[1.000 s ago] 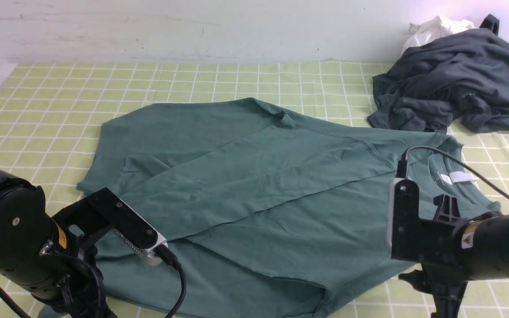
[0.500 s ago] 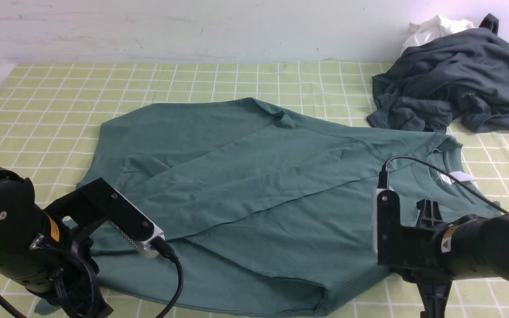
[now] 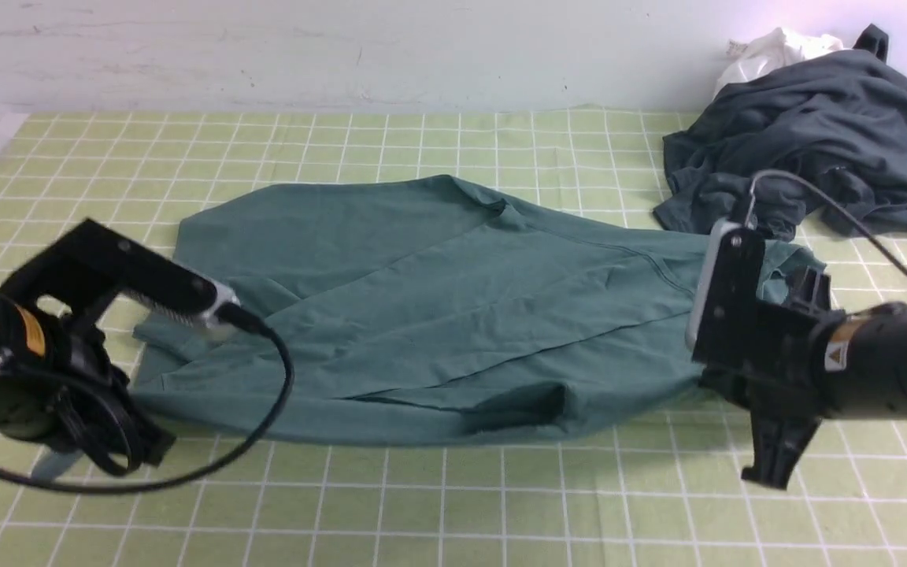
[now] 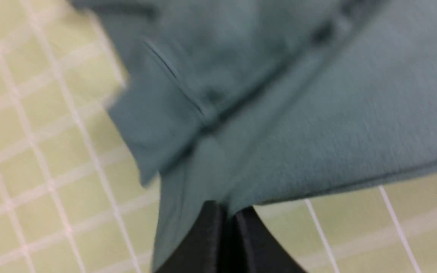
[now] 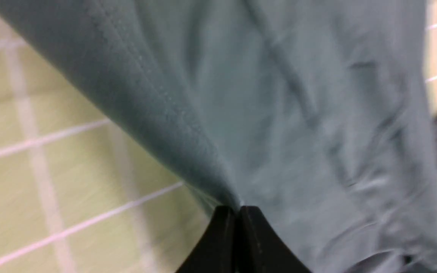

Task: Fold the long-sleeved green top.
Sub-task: Use both arms to drag the lower edge of the fabric forward and fold it over the upper edge

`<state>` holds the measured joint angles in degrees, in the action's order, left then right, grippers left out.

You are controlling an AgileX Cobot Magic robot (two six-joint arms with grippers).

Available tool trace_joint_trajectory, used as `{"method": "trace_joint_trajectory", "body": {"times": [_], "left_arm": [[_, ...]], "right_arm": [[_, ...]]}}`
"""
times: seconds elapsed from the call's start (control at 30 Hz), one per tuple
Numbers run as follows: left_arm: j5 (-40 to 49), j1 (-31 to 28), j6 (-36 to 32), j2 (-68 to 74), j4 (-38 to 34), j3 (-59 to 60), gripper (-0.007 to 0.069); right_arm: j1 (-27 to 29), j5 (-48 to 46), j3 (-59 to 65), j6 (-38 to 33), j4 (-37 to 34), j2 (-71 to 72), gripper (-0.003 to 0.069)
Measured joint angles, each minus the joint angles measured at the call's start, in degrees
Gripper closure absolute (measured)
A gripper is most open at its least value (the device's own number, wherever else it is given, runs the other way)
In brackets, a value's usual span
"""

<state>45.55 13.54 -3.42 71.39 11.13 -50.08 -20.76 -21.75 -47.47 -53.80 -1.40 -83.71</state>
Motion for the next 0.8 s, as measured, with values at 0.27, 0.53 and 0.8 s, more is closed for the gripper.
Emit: {"method": "trace_joint_trajectory", "body": {"times": [0.27,0.53,0.8], "left_arm": [[-7.41,-4.29,0.90,16.12,4.71,-18.34,0.0622],[-8.29,-5.80,0.90,39.84,10.92,-42.67,0.0622],[-9.57,-5.97,5.41,59.25,15.39,-63.65,0.0622]], "right_arm": [[3.27,0.26,-20.74,0.61,0.00,-13.55,0.0664],[5.16,-1.00,-42.90,0.45,1.40,-33.15,0.0664],[9.57,-0.99,-57.08,0.84,-1.57,-44.96,0.0664]]}}
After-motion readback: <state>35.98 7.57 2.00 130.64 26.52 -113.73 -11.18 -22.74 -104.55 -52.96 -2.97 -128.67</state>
